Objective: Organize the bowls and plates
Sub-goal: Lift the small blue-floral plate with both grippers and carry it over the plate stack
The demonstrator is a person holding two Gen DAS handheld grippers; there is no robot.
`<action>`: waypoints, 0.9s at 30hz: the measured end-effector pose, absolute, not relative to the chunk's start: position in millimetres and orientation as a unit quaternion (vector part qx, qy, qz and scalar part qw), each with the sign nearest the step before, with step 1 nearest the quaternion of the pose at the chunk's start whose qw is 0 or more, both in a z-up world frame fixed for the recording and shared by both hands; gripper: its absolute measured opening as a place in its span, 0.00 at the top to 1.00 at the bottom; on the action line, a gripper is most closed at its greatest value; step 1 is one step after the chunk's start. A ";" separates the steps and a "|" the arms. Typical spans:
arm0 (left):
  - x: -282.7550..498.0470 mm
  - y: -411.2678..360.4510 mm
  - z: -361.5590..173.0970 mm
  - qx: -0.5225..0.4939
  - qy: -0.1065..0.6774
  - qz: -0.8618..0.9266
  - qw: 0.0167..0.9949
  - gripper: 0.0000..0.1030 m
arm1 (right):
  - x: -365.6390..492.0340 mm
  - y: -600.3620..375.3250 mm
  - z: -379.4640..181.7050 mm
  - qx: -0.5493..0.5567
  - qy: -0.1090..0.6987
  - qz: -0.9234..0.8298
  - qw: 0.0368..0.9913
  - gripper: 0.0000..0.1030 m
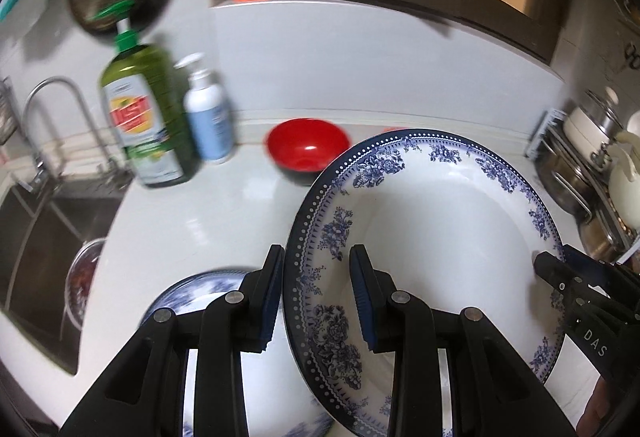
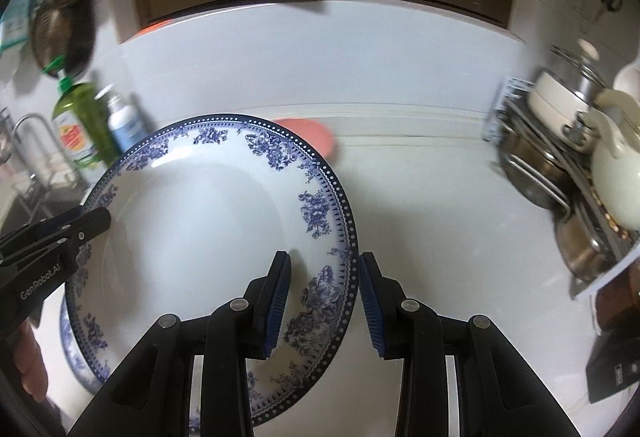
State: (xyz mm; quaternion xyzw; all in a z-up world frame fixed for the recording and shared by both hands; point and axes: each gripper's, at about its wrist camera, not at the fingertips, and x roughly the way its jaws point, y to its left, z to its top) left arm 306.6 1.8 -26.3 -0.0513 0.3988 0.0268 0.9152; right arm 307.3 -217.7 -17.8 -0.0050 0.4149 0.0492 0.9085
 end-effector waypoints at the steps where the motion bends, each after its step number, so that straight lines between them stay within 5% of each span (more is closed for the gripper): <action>1: 301.3 10.0 -26.8 -0.054 0.399 0.035 0.915 0.68 | 305.3 -211.4 -17.6 -0.008 0.415 0.056 0.908 0.65; 27: 225.0 135.4 -80.8 -0.108 0.440 0.175 0.874 0.67 | 275.8 -55.8 -58.8 -0.070 0.450 0.202 0.867 0.65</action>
